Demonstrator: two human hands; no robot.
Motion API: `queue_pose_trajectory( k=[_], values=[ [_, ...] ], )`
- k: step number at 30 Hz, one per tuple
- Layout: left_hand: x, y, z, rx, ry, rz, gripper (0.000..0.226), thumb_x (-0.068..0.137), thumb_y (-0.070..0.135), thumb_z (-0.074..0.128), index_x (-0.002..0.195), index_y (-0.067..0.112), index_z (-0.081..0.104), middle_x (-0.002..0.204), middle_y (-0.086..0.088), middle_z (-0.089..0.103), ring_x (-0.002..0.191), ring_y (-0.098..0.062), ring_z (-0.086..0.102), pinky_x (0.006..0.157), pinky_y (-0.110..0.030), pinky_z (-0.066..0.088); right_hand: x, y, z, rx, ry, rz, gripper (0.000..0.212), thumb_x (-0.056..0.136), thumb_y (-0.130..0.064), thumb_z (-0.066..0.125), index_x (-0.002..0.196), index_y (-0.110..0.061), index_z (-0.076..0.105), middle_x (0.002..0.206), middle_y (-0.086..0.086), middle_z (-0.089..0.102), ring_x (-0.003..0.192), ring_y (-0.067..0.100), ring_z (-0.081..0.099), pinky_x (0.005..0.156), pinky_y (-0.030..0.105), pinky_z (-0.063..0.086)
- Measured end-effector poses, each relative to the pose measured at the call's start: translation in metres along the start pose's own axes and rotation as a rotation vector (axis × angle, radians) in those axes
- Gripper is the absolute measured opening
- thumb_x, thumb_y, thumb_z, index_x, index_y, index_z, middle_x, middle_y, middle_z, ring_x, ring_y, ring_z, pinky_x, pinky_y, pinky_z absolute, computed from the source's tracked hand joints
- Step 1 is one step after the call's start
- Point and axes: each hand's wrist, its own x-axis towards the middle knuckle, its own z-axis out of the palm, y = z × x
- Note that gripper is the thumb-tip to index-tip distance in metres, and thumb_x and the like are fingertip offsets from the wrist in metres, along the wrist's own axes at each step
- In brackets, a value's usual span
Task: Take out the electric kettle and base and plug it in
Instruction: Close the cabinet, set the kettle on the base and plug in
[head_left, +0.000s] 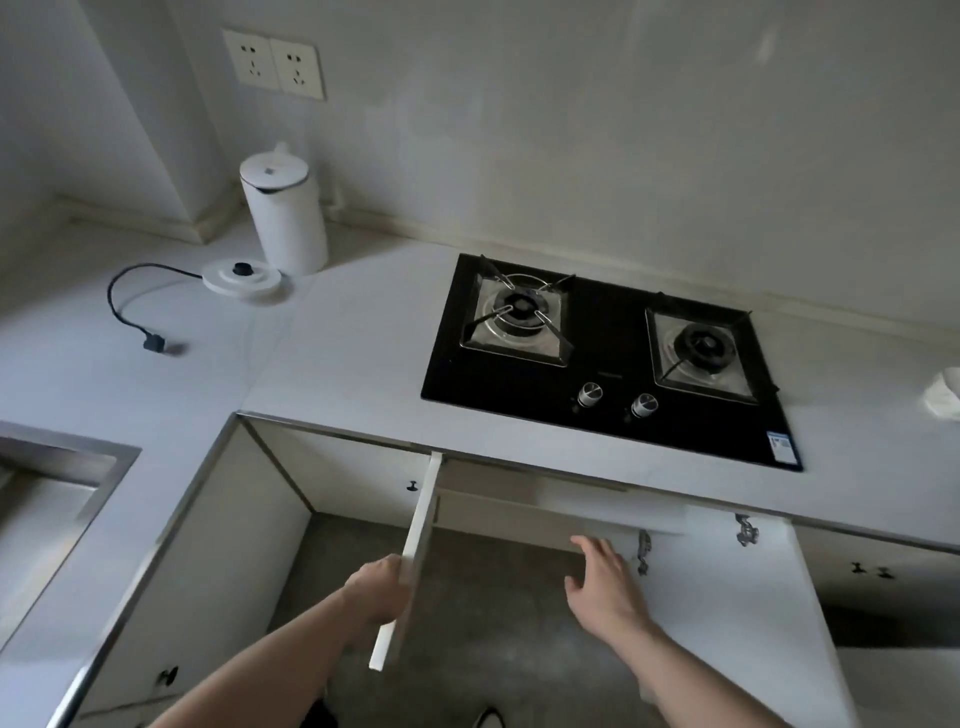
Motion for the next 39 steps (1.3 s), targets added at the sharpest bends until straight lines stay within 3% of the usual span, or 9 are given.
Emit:
queue_pose_trajectory(
  k=[5, 11, 17, 20, 25, 27, 30, 33, 39],
  values=[
    [-0.021, 0.011, 0.040, 0.030, 0.062, -0.129, 0.051, 0.086, 0.020, 0.045, 0.137, 0.017, 0.045, 0.129, -0.008, 0.062, 0.119, -0.029, 0.059, 0.090, -0.031, 0.046, -0.021, 0.054, -0.010, 0.015, -0.044, 0.038, 0.058, 0.093, -0.032, 0.060, 0.147, -0.025, 0.040, 0.152, -0.001, 0.041, 0.138, 0.023, 0.045, 0.113, 0.035, 0.040],
    [-0.032, 0.032, 0.058, 0.053, 0.114, -0.112, 0.057, 0.084, 0.018, 0.047, 0.141, 0.019, 0.041, 0.130, -0.007, 0.062, 0.117, -0.030, 0.061, 0.091, -0.031, 0.048, -0.043, 0.093, -0.017, 0.078, -0.055, 0.144, 0.062, 0.093, -0.031, 0.061, 0.150, -0.024, 0.036, 0.154, 0.002, 0.039, 0.139, 0.026, 0.043, 0.111, 0.037, 0.041],
    [-0.040, 0.058, 0.084, 0.014, 0.164, 0.043, 0.067, 0.084, 0.011, 0.051, 0.144, 0.019, 0.022, 0.106, -0.006, 0.063, 0.084, -0.025, 0.056, 0.073, -0.035, 0.047, -0.070, 0.138, -0.027, 0.068, -0.048, 0.302, 0.065, 0.093, -0.027, 0.061, 0.152, -0.019, 0.033, 0.153, 0.005, 0.036, 0.135, 0.030, 0.044, 0.104, 0.039, 0.044],
    [-0.041, 0.075, 0.095, 0.098, 0.119, 0.119, 0.064, 0.084, 0.020, 0.059, 0.140, 0.016, 0.028, 0.115, -0.006, 0.060, 0.101, -0.028, 0.062, 0.086, -0.038, 0.051, -0.076, 0.166, -0.036, 0.074, -0.039, 0.353, 0.066, 0.092, -0.027, 0.061, 0.151, -0.020, 0.032, 0.152, 0.005, 0.036, 0.134, 0.030, 0.044, 0.102, 0.040, 0.046],
    [-0.026, 0.105, 0.103, 0.177, 0.009, 0.164, 0.063, 0.084, 0.037, 0.057, 0.141, 0.016, 0.037, 0.145, -0.006, 0.048, 0.133, -0.025, 0.050, 0.107, -0.033, 0.042, -0.063, 0.202, -0.056, 0.080, -0.009, 0.389, 0.067, 0.092, -0.027, 0.059, 0.152, -0.021, 0.029, 0.154, 0.006, 0.034, 0.134, 0.030, 0.042, 0.098, 0.039, 0.048],
    [-0.018, 0.126, 0.103, 0.191, -0.008, 0.168, 0.060, 0.082, 0.040, 0.048, 0.133, 0.011, 0.043, 0.153, -0.005, 0.041, 0.136, -0.024, 0.046, 0.111, -0.032, 0.039, -0.054, 0.217, -0.063, 0.094, -0.019, 0.411, 0.070, 0.090, -0.027, 0.059, 0.153, -0.021, 0.029, 0.155, 0.005, 0.033, 0.133, 0.030, 0.041, 0.097, 0.041, 0.050],
    [-0.011, 0.165, 0.103, 0.154, 0.018, 0.152, 0.066, 0.089, 0.035, 0.056, 0.149, 0.020, 0.031, 0.149, -0.005, 0.046, 0.134, -0.025, 0.048, 0.109, -0.032, 0.040, -0.039, 0.240, -0.069, 0.082, -0.035, 0.415, 0.073, 0.090, -0.029, 0.061, 0.154, -0.021, 0.027, 0.157, 0.004, 0.029, 0.135, 0.030, 0.039, 0.100, 0.042, 0.050],
    [0.006, 0.206, 0.099, 0.179, 0.016, 0.175, 0.065, 0.090, 0.033, 0.060, 0.146, 0.022, 0.030, 0.147, -0.008, 0.048, 0.131, -0.027, 0.051, 0.106, -0.035, 0.043, -0.021, 0.267, -0.078, 0.064, -0.061, 0.432, 0.076, 0.091, -0.029, 0.059, 0.156, -0.020, 0.022, 0.162, 0.006, 0.020, 0.142, 0.033, 0.031, 0.107, 0.044, 0.044],
    [0.039, 0.252, 0.088, 0.224, -0.004, 0.029, 0.069, 0.094, 0.021, 0.051, 0.156, 0.007, 0.024, 0.160, -0.008, 0.032, 0.144, -0.025, 0.037, 0.116, -0.033, 0.033, 0.005, 0.311, -0.081, 0.079, -0.174, 0.511, 0.083, 0.089, -0.032, 0.057, 0.158, -0.025, 0.010, 0.165, 0.012, 0.008, 0.147, 0.040, 0.021, 0.113, 0.049, 0.039]
  ],
)
